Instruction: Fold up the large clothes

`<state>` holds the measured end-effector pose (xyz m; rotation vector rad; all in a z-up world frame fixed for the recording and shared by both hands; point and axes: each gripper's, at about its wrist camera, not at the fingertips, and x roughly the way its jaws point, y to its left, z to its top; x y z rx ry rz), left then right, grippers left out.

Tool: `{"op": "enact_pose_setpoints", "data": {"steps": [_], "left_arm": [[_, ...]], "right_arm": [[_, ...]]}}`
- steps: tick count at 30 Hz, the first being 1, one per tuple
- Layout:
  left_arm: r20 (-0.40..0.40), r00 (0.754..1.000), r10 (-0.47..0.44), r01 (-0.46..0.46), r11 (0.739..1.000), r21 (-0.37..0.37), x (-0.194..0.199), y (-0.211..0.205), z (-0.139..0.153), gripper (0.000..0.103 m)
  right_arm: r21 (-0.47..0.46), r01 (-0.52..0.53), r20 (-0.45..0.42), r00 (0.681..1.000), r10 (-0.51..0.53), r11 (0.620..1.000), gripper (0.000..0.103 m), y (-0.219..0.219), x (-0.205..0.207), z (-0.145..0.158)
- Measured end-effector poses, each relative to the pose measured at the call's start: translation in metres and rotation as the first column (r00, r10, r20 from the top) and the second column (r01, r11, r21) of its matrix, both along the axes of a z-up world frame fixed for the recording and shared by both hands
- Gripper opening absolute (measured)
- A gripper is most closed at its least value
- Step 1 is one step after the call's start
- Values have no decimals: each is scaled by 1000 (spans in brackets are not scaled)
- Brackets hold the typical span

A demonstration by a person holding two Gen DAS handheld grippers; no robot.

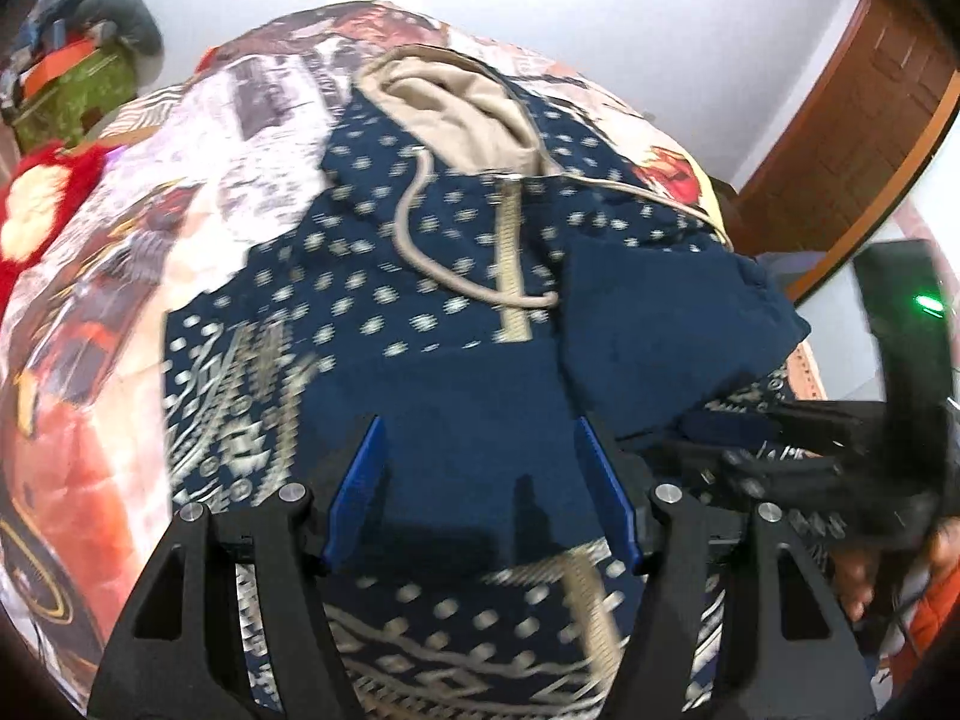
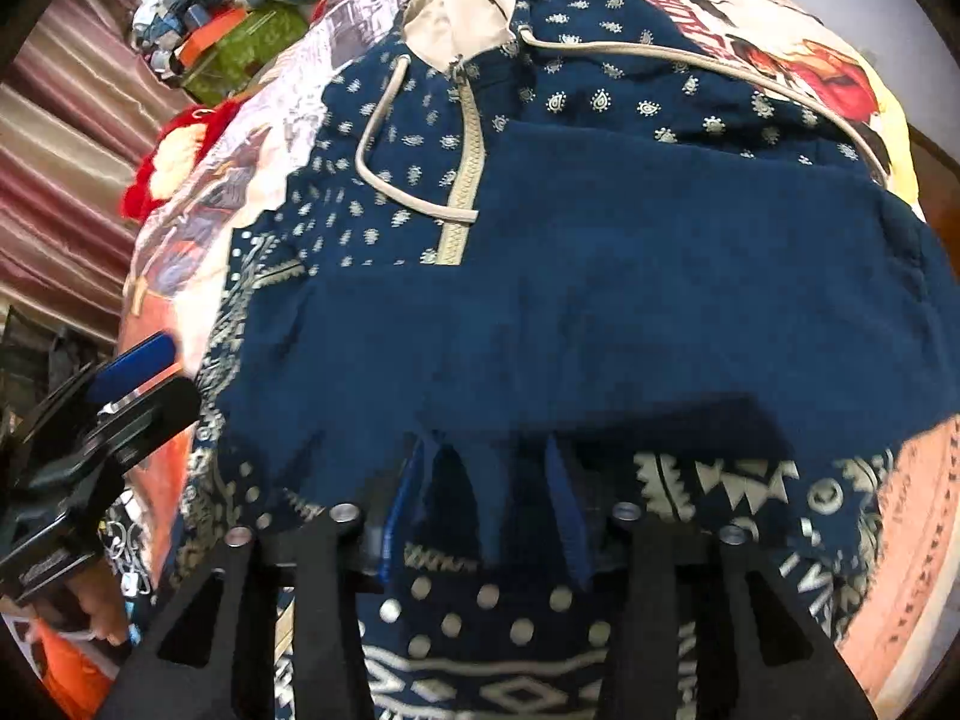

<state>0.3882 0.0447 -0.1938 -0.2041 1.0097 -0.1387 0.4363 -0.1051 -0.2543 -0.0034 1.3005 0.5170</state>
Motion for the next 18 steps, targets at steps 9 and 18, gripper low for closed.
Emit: {"op": "enact_pose_setpoints", "data": {"steps": [9, 18], "left_arm": [[64, 968, -242, 234, 966, 107, 19, -101, 32, 64], [-31, 889, -457, 457, 879, 132, 46, -228, 14, 64]], "right_arm": [[62, 163, 175, 970, -171, 985, 42, -103, -30, 71], [146, 472, 283, 822, -494, 869, 84, -252, -68, 108]]}}
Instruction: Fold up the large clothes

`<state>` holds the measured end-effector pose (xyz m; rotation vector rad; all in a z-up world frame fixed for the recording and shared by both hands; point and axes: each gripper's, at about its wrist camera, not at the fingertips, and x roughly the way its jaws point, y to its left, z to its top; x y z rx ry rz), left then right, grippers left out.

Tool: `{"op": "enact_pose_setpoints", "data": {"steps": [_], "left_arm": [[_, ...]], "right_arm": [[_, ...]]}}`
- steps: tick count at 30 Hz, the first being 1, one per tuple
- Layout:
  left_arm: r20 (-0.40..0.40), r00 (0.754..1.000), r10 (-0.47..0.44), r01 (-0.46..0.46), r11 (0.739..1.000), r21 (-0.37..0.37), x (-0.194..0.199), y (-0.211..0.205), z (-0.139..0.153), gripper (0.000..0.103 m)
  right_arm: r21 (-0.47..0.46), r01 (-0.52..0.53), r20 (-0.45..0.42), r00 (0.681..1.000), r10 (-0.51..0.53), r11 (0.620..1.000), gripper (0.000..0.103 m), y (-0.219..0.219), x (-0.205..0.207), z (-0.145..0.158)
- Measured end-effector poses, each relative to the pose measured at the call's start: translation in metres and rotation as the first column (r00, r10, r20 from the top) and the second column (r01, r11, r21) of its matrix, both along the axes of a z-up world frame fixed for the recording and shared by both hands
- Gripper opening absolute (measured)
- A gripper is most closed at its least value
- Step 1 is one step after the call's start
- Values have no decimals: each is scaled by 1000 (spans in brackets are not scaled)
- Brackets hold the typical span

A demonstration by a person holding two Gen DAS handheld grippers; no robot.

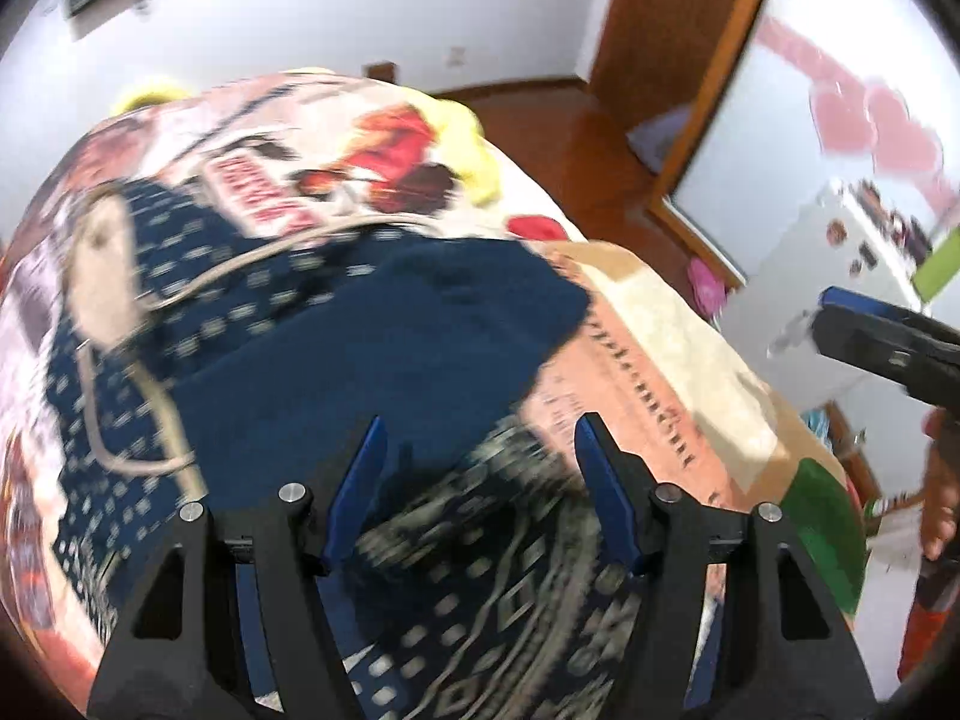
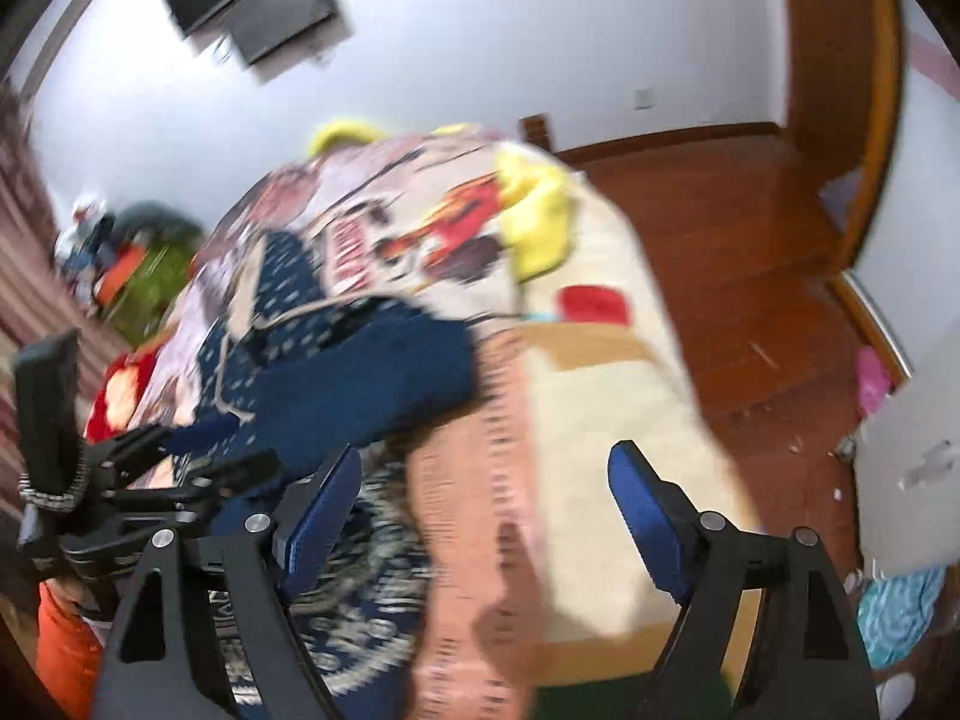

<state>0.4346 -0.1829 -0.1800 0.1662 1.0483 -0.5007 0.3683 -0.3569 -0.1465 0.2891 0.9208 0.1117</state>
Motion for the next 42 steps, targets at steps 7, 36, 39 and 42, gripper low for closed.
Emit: {"op": "enact_pose_setpoints", "data": {"steps": [7, 36, 39, 42], "left_arm": [[38, 999, 7, -12, 991, 136, 26, -53, -31, 42], [245, 861, 445, -418, 895, -154, -27, 249, 79, 7], [187, 842, 506, -472, 859, -196, -36, 288, 68, 7], [93, 824, 559, -525, 815, -245, -42, 329, 51, 7]], "right_arm": [[35, 36, -58, 998, -34, 999, 85, -42, -16, -21], [-54, -273, -152, 953, 262, 961, 85, 120, 82, -55], [-58, -308, -173, 940, 294, 950, 85, 146, 89, -61], [-48, -353, -206, 919, 337, 934, 85, 173, 95, -73]]}}
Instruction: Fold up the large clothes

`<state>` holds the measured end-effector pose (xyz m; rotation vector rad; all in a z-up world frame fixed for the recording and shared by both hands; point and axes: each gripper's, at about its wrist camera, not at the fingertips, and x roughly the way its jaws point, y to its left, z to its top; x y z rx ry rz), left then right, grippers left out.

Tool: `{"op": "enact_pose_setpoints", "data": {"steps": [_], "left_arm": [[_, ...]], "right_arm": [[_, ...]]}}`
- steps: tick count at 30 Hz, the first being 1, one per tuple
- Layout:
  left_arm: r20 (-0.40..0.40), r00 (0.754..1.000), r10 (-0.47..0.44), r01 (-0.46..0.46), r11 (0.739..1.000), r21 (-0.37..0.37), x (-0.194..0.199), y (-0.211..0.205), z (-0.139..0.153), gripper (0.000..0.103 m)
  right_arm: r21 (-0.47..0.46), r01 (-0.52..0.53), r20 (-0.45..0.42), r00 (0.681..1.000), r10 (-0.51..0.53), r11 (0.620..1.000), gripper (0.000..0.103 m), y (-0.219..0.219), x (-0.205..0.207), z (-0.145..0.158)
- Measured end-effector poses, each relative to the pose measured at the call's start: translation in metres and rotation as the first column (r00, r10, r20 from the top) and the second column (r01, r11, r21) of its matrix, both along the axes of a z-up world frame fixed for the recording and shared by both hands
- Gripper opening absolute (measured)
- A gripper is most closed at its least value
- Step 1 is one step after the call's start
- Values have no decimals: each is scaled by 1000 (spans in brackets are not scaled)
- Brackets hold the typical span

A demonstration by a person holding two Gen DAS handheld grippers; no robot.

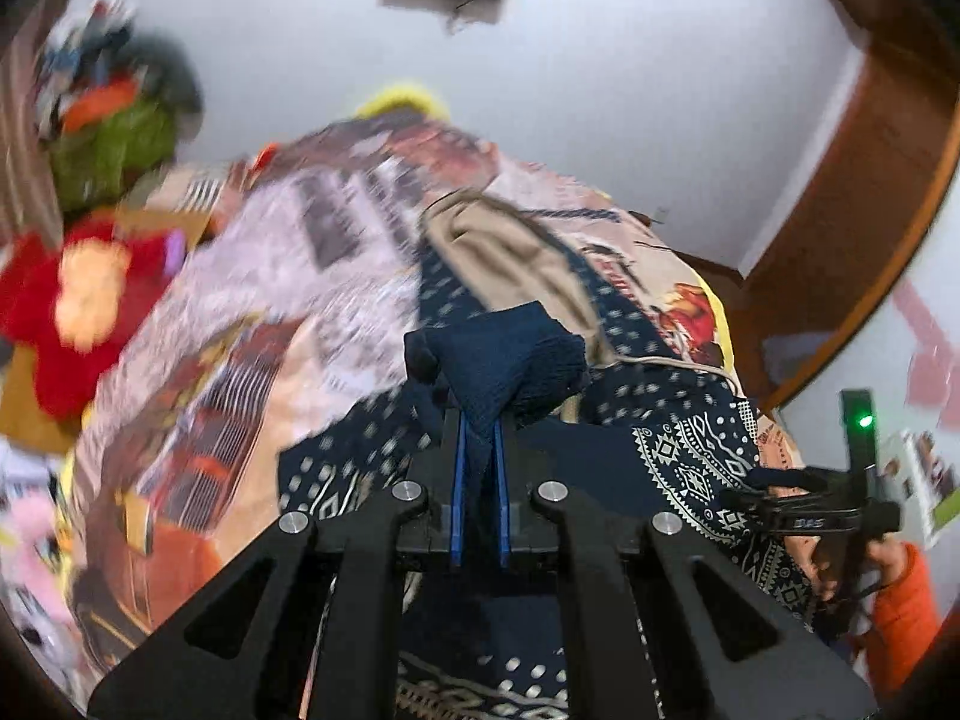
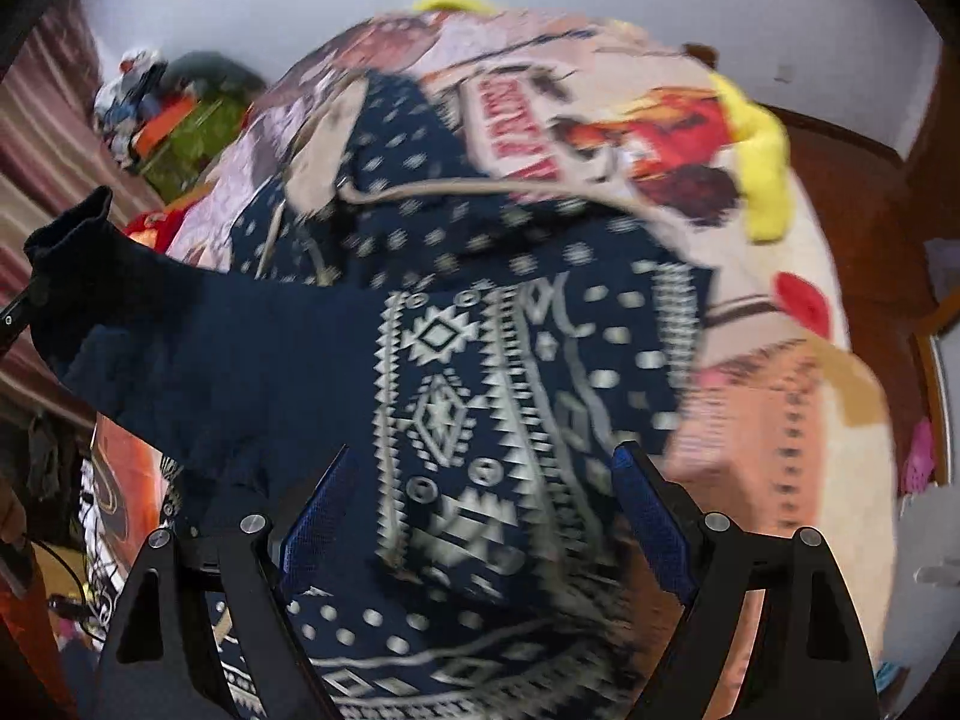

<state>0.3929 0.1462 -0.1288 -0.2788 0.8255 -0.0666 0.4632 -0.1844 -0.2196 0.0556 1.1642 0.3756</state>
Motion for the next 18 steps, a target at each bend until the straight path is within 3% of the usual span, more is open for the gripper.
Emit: {"op": "enact_pose_setpoints", "data": {"steps": [6, 8, 14, 18], "left_arm": [[-95, 994, 55, -60, 997, -54, -16, 52, -32, 7], [-146, 987, 72, -81, 995, -53, -19, 64, -47, 0], [-297, 948, 116, -116, 993, 16, -35, 82, -112, 1], [-323, 940, 113, -73, 988, 132, -42, 68, -130, 1]], "right_arm": [[-89, -35, -80, 996, 28, 995, 86, 32, 9, -36], [-120, -49, -68, 997, 41, 992, 95, 39, 8, -41], [-278, -152, -14, 988, 155, 948, 103, 68, -5, -53], [-275, -151, -21, 988, 151, 950, 103, 68, -3, -54]]}}
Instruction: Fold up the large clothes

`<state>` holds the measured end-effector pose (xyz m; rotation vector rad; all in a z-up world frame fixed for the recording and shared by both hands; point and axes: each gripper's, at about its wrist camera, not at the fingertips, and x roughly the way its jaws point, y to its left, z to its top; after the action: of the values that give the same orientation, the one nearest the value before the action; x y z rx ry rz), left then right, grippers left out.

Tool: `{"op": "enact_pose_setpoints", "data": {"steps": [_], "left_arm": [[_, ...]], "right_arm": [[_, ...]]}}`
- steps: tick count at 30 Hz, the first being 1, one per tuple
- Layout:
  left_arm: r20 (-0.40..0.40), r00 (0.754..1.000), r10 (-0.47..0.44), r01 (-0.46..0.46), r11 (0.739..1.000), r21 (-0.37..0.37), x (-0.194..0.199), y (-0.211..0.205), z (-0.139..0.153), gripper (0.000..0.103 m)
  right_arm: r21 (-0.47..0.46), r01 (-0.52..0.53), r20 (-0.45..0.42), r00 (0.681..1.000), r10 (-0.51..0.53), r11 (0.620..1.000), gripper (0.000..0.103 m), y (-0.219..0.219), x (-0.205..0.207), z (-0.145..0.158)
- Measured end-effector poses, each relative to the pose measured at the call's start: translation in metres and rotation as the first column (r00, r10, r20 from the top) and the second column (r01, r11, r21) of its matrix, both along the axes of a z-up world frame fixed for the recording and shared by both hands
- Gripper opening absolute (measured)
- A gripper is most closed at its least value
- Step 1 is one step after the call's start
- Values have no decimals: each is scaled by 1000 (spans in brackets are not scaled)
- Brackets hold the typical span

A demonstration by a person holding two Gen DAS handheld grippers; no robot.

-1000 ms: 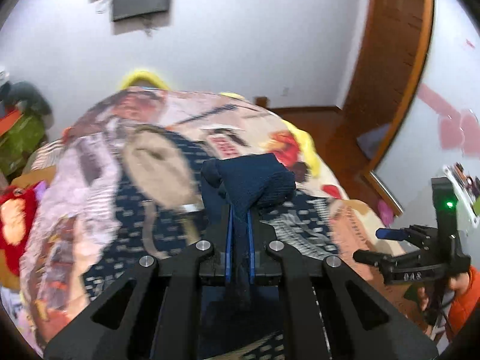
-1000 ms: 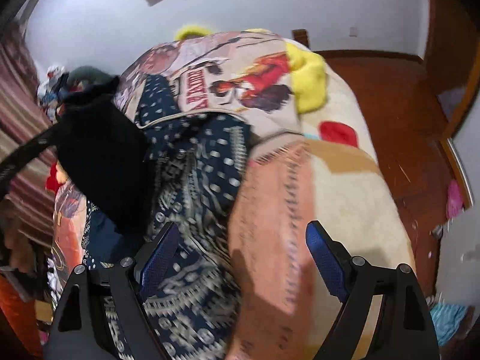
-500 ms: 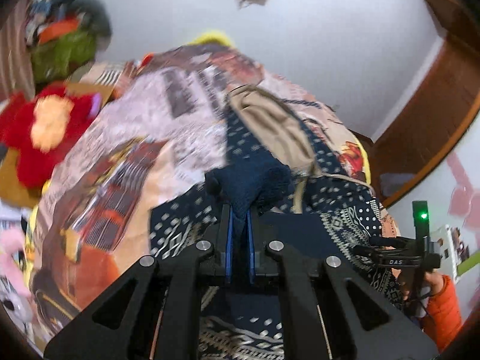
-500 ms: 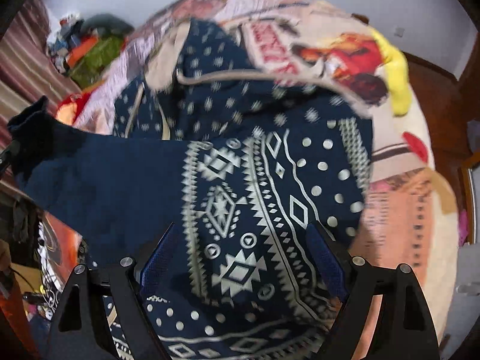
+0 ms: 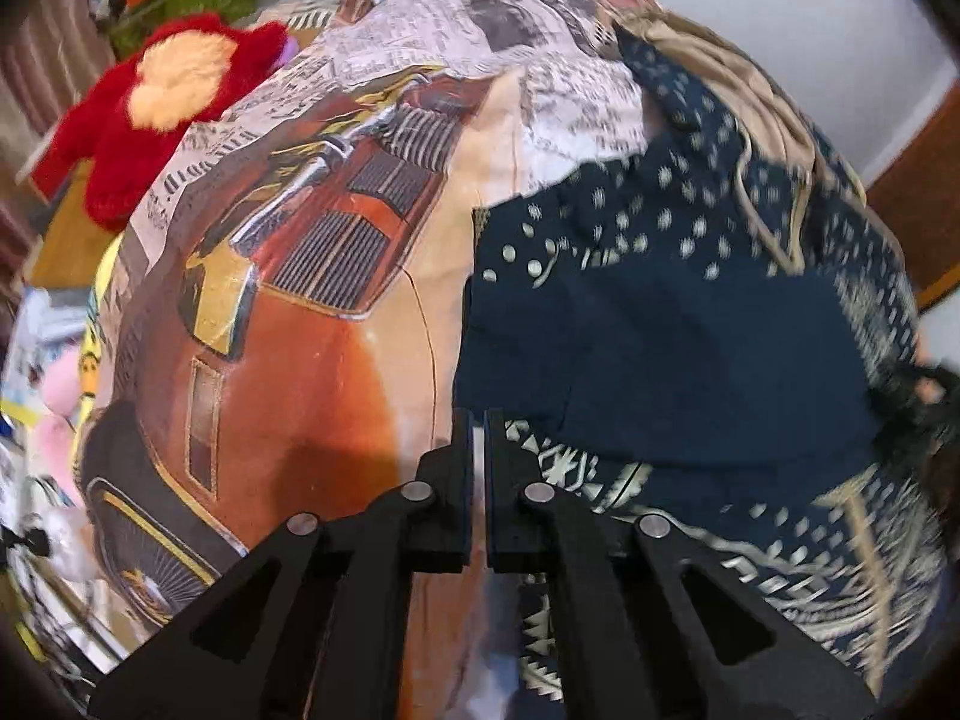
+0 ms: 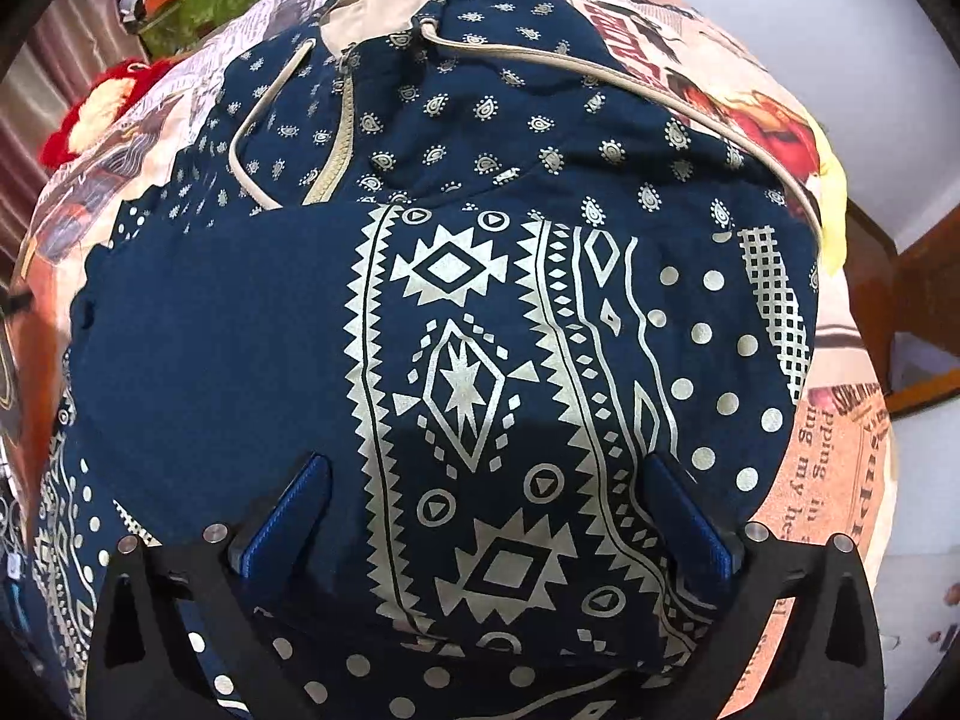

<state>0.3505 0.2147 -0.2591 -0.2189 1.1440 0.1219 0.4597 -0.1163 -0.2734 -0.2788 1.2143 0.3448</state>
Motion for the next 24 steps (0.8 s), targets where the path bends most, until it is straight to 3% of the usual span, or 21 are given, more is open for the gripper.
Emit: {"op": "enact_pose_setpoints", "data": {"steps": [6, 9, 11, 16, 20, 24], "left_arm": [[99, 989, -109, 101, 991, 85, 11, -30, 40, 6], [157, 977, -142, 128, 987, 96, 29, -42, 66, 21], [198, 968, -155, 138, 986, 97, 42, -49, 81, 37], [272, 947, -173, 153, 984, 90, 84, -63, 107, 60], [281, 943, -176, 157, 983, 91, 129, -67, 110, 63], [256, 954, -152, 150, 988, 27, 170, -59, 95, 64]], "right_arm": [[23, 12, -34, 999, -12, 1000, 103, -4, 1, 12], [64, 15, 7, 1000, -16, 998, 103, -8, 6, 35], [95, 23, 54, 998, -28, 995, 103, -12, 13, 56], [189, 59, 163, 982, -91, 980, 103, -20, 42, 112], [260, 95, 193, 970, -149, 961, 103, -18, 82, 137], [305, 152, 145, 968, -203, 940, 103, -12, 128, 132]]}}
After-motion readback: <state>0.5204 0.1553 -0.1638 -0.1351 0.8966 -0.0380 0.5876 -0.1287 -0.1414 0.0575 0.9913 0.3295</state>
